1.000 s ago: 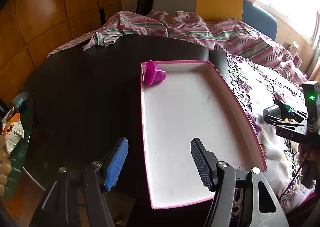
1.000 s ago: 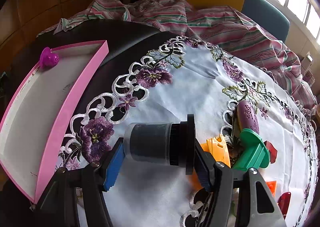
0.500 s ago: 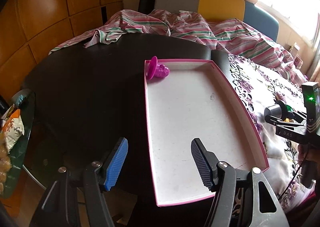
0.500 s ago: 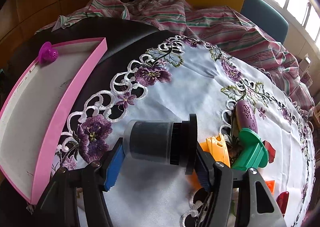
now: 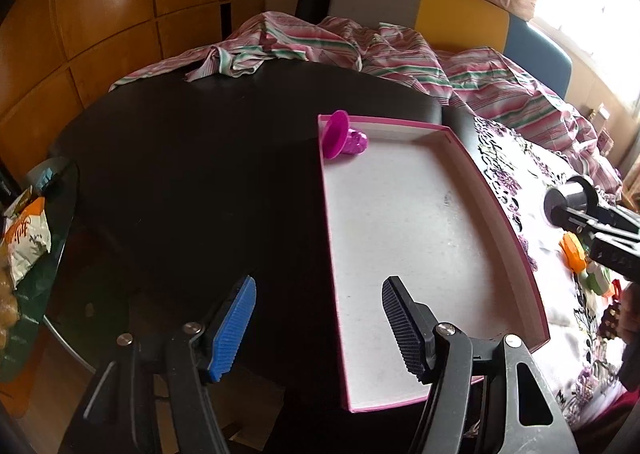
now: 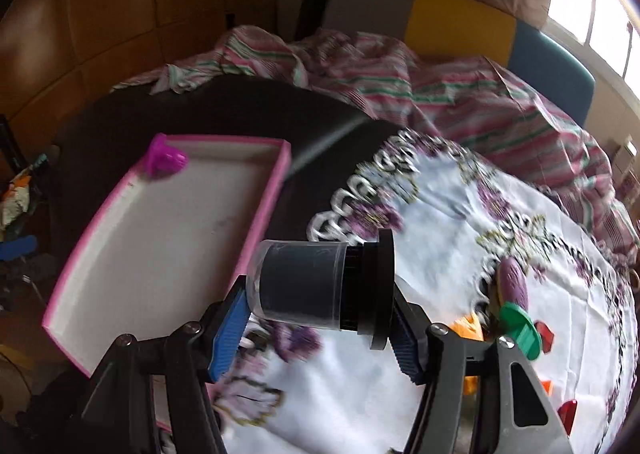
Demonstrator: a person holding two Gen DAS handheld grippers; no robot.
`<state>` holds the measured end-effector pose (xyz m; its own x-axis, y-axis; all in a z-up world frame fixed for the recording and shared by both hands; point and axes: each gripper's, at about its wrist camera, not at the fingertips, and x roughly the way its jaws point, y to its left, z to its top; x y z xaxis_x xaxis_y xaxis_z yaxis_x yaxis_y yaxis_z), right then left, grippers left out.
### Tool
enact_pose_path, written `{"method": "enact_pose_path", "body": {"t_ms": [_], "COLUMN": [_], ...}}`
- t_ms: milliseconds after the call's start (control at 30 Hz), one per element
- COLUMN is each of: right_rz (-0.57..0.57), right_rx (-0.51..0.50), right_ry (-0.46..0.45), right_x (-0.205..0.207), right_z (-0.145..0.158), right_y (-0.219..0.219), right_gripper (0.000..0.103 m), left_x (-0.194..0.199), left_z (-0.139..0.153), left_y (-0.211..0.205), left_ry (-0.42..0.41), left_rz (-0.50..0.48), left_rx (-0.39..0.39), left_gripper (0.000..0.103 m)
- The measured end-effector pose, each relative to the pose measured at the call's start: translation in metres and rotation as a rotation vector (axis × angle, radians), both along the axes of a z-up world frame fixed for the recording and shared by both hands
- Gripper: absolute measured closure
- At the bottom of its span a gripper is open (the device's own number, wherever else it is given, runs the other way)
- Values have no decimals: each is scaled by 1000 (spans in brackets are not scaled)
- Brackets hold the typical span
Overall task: Organize rigid objects
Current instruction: 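Hold the black-and-clear cup in the right gripper and lift it, then carry the cup into the tray beside the magenta toy and open the right gripper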
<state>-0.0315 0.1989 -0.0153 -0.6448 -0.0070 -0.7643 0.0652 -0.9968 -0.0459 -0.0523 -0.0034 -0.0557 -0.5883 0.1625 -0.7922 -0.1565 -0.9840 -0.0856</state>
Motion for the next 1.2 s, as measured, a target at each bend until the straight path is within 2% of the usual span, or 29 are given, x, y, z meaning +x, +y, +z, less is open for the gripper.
{"method": "enact_pose_path", "body": {"t_ms": [100, 233, 367, 567, 800, 933, 1200], "right_rz": [68, 133, 142, 118, 132, 125, 96], "right_rx": [-32, -44, -91, -125, -169, -186, -187], "right_ry": [1, -32, -93, -137, -169, -151, -96], "right_x": [-9, -34, -67, -106, -123, -113, -85], "right_z": [6, -4, -27, -48, -58, -55, -36], "right_y": [-27, -67, -103, -142, -149, -141, -124], "right_gripper": [39, 39, 39, 39, 36, 28, 27], "left_x": [-1, -4, -6, -9, -9, -8, -3], "left_z": [-2, -2, -4, -10, -13, -13, -4], "left_y": [-7, -21, -35, -49, -52, -50, -45], "left_ry": [-3, -2, -9, -21, -31, -26, 1], "left_rz": [19, 53, 90, 123, 119, 113, 99], "left_rx": [15, 28, 40, 46, 48, 48, 35], "left_gripper": [36, 36, 36, 36, 36, 36, 36]}}
